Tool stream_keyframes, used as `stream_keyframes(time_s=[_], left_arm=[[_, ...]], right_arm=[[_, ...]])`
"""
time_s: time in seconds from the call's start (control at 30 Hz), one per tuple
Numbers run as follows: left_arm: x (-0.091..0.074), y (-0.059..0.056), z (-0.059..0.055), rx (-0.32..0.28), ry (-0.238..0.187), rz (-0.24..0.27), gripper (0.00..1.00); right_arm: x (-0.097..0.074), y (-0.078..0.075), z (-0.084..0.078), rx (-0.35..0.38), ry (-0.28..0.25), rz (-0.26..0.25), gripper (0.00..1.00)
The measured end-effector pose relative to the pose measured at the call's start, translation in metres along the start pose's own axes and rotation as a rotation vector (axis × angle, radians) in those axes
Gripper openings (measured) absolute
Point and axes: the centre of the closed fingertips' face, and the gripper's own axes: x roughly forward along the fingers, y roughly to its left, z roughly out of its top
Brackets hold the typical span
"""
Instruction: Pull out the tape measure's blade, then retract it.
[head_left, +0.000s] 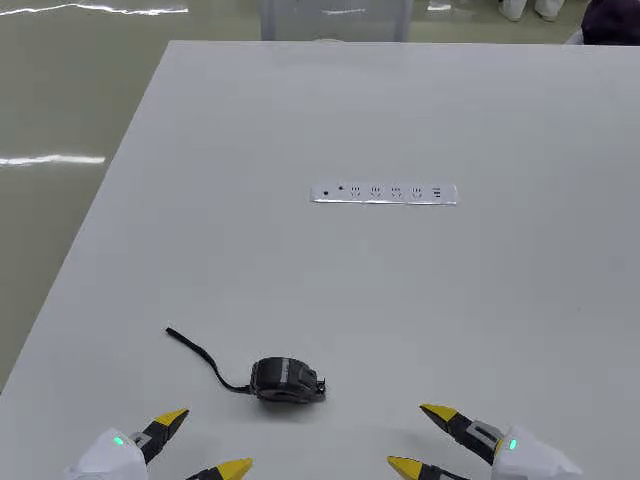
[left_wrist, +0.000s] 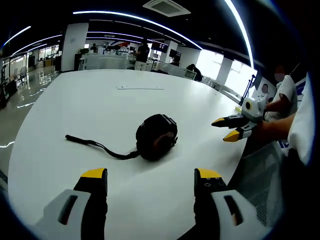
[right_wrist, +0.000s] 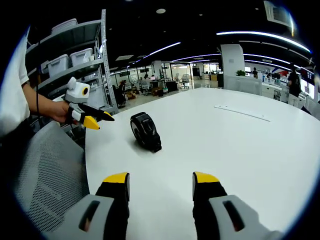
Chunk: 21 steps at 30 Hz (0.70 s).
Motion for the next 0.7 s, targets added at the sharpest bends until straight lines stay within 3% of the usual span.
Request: stream_keyframes(time_s=[0.7], left_arm=[[-0.020,0.011,-0.008,-0.014,-0.023,0.017,0.70]], right_arm=[[-0.031,0.000,-0.009,0.029,-0.007,-0.048,0.55]])
